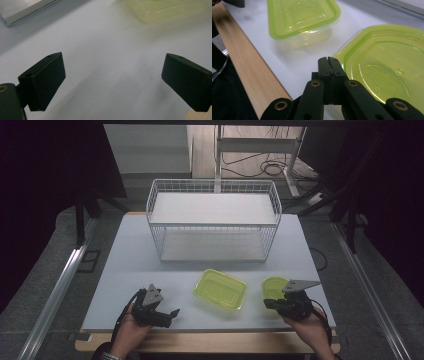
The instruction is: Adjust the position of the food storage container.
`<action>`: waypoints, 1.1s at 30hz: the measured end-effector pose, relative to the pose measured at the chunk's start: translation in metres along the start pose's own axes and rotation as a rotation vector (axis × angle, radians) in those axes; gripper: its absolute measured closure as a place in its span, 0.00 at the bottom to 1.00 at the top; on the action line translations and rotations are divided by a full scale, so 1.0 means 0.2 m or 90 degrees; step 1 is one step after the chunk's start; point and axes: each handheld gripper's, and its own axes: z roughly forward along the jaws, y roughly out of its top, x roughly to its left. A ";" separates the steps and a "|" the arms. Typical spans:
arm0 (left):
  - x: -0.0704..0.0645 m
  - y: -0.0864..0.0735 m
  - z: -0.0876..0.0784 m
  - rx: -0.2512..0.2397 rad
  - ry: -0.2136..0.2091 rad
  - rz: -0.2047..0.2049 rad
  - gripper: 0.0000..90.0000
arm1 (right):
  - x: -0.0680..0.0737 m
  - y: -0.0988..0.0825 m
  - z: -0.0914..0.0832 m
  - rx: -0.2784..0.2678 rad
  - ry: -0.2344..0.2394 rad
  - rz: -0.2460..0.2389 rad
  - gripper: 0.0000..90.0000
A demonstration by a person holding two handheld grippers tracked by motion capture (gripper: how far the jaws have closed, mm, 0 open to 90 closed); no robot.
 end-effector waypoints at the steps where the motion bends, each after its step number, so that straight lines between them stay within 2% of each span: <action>1: 0.00 0.00 0.00 0.000 0.000 0.000 0.05 | -0.01 0.00 -0.01 -0.003 -0.006 0.005 0.99; 7: 0.00 0.00 0.00 -0.004 -0.004 0.002 0.05 | -0.07 -0.01 -0.02 -0.012 -0.026 0.028 0.99; 13: -0.01 0.01 -0.01 -0.032 -0.026 0.008 0.05 | -0.13 -0.02 -0.04 -0.027 -0.047 0.042 0.99; 15: -0.01 0.01 -0.01 -0.035 -0.024 0.016 0.05 | -0.16 -0.03 -0.05 -0.033 -0.056 0.047 0.99; 24: -0.02 0.01 -0.01 -0.040 -0.021 0.022 0.05 | -0.22 -0.03 -0.07 -0.043 -0.080 0.055 0.99; 26: -0.02 0.01 -0.01 -0.041 -0.021 0.024 0.05 | -0.24 -0.03 -0.08 -0.044 -0.095 0.058 0.99; 29: -0.02 0.01 0.00 -0.034 -0.019 0.025 0.06 | -0.26 -0.04 -0.09 -0.046 -0.100 0.070 0.99; 32: -0.02 0.01 0.01 -0.004 -0.014 0.014 0.08 | -0.26 -0.04 -0.09 -0.044 -0.105 0.067 0.99; 33: -0.02 0.01 0.01 -0.004 -0.014 0.014 0.08 | -0.26 -0.04 -0.09 -0.044 -0.105 0.067 0.99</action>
